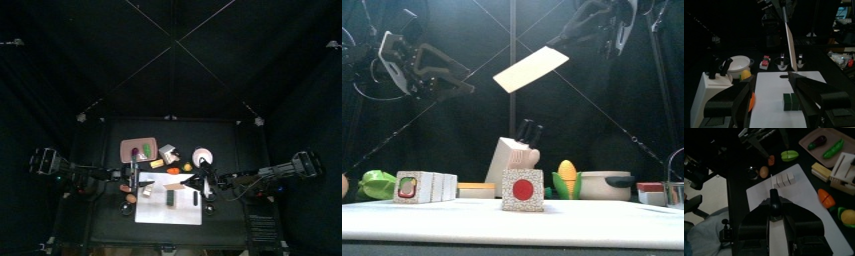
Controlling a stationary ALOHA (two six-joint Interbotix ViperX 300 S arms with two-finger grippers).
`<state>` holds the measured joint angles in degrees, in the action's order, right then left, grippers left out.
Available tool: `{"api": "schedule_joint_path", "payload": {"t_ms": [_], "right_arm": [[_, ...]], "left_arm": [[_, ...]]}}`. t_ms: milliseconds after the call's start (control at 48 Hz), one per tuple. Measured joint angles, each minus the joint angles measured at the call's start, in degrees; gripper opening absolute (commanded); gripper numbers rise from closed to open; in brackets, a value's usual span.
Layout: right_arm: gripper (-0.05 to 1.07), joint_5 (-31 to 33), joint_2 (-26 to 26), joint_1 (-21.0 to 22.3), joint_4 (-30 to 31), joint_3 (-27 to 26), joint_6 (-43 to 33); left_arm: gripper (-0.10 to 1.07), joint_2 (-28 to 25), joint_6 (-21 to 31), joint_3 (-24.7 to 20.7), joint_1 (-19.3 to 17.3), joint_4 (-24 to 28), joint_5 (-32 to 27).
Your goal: Grab cleaver with other hand
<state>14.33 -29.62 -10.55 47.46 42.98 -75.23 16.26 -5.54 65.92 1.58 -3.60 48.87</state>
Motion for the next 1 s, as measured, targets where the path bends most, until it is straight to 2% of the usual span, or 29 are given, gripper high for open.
{"api": "schedule_joint_path", "payload": {"t_ms": [83,167,500,708,1000], "right_arm": [[0.50,-1.14,0.00,0.09,4.31,0.70,-0.44],[0.50,-1.41,0.00,0.35,5.27,1.23,-1.85],[0.50,-5.45,1.58,3.34,0.79,2.46,-2.29],[0.50,-6.33,1.49,3.43,7.38,2.72,-2.29],[0.50,-6.42,1.58,5.36,15.21,2.72,-2.46]], "left_arm": [[0.91,0.00,0.00,0.00,0.09,0.18,-0.09],[0.91,0.00,0.00,0.00,0.35,0.35,-0.09],[0.91,0.00,0.00,0.00,1.67,1.23,-0.18],[0.91,-0.09,0.26,0.00,4.66,1.67,-0.18],[0.91,-3.43,1.93,-2.46,5.36,-2.90,2.11]]}}
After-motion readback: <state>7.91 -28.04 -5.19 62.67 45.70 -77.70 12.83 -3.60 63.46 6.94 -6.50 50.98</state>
